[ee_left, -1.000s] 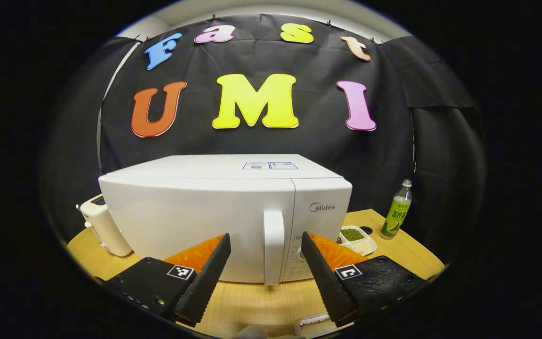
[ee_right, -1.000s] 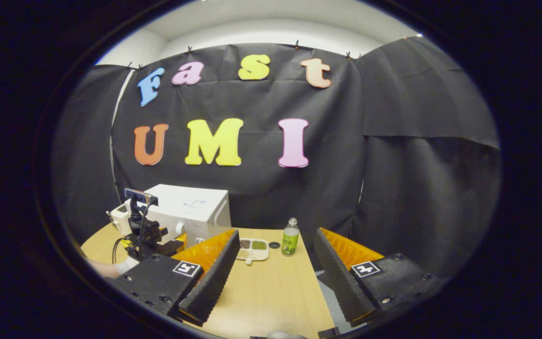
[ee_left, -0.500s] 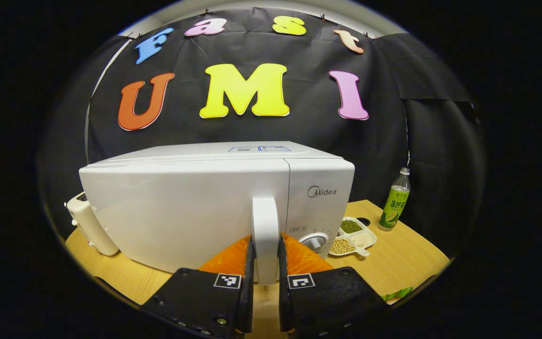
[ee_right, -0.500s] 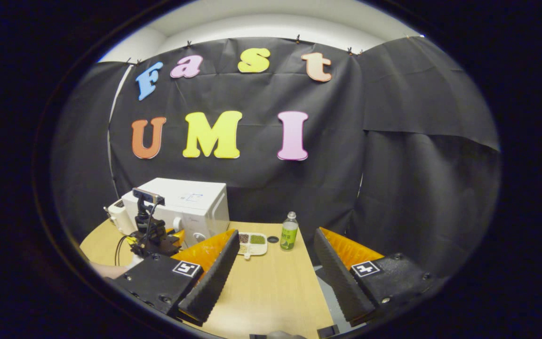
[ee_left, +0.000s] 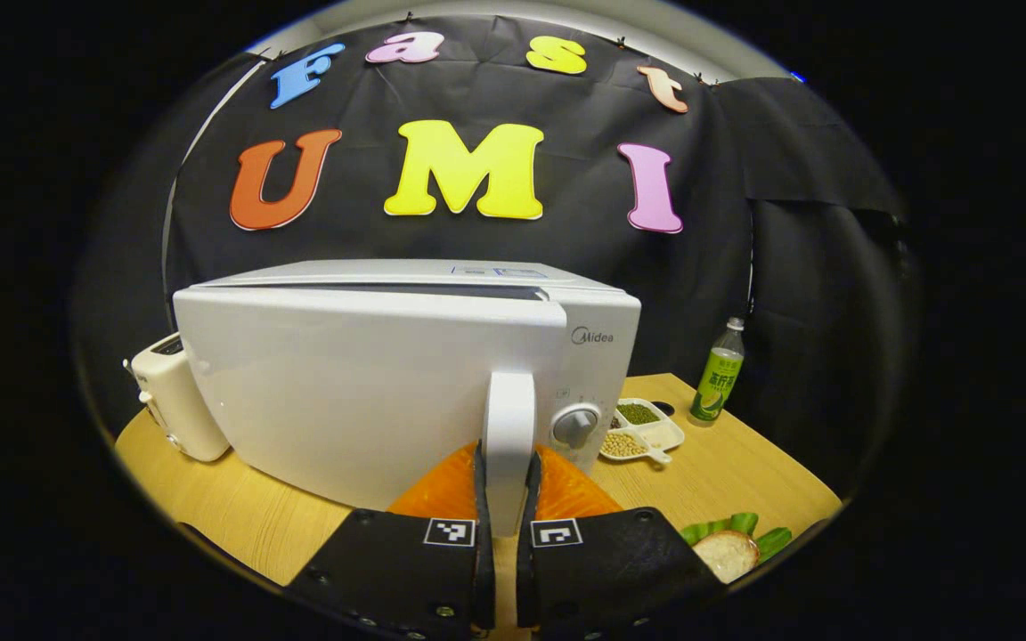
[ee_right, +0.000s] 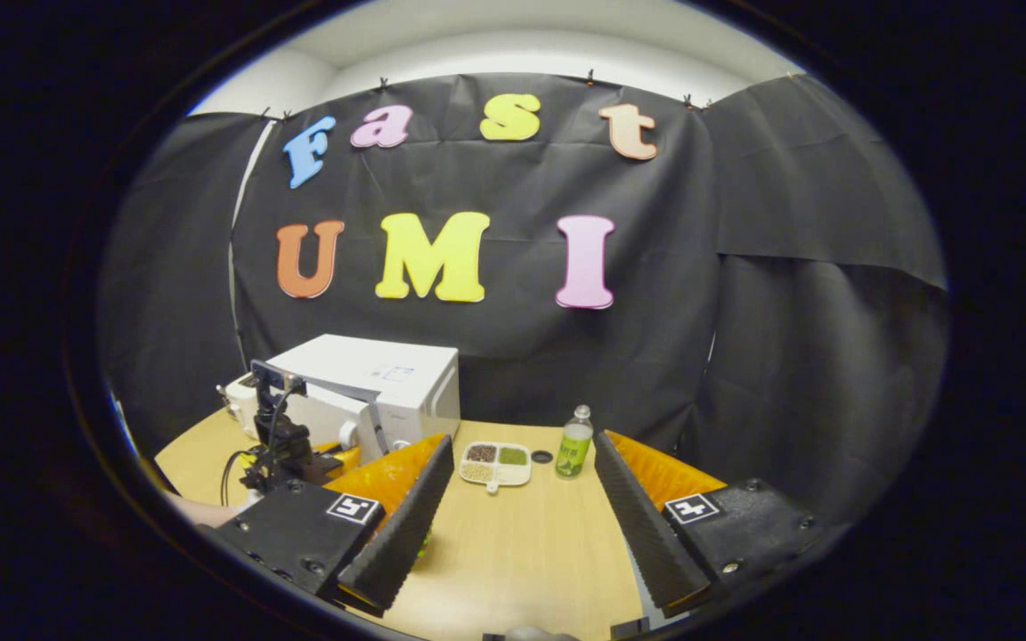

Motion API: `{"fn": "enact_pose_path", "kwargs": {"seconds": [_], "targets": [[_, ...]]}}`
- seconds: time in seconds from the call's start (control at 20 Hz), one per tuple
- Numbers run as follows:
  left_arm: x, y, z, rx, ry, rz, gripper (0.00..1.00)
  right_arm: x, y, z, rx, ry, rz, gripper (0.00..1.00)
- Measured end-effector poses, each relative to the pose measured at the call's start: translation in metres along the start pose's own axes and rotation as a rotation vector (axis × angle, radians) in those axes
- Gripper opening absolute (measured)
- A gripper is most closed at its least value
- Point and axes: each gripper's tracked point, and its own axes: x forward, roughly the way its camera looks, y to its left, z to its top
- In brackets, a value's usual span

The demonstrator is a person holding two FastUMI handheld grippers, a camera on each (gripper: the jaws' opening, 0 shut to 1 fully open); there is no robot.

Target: Open the microwave oven with the left hand, put the food in, and close the microwave oven.

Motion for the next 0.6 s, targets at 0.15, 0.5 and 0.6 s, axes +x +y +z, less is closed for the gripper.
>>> {"fn": "enact_pose_path", "kwargs": {"seconds": [0.15,0.5,0.6], "targets": [[-0.034,0.009,-0.01,0.011,0.012,-0.011,0.1,0.002,0.016,-0.008,0.01,0.015,0.047,0.94],[-0.107,0.046,-0.026,-0.02,0.02,0.07,0.24,-0.008,0.039,-0.014,0.013,0.006,0.126,0.95],[-0.121,0.064,-0.025,-0.008,0.014,0.113,0.31,-0.01,0.041,-0.018,0.029,0.01,0.138,0.94]]}}
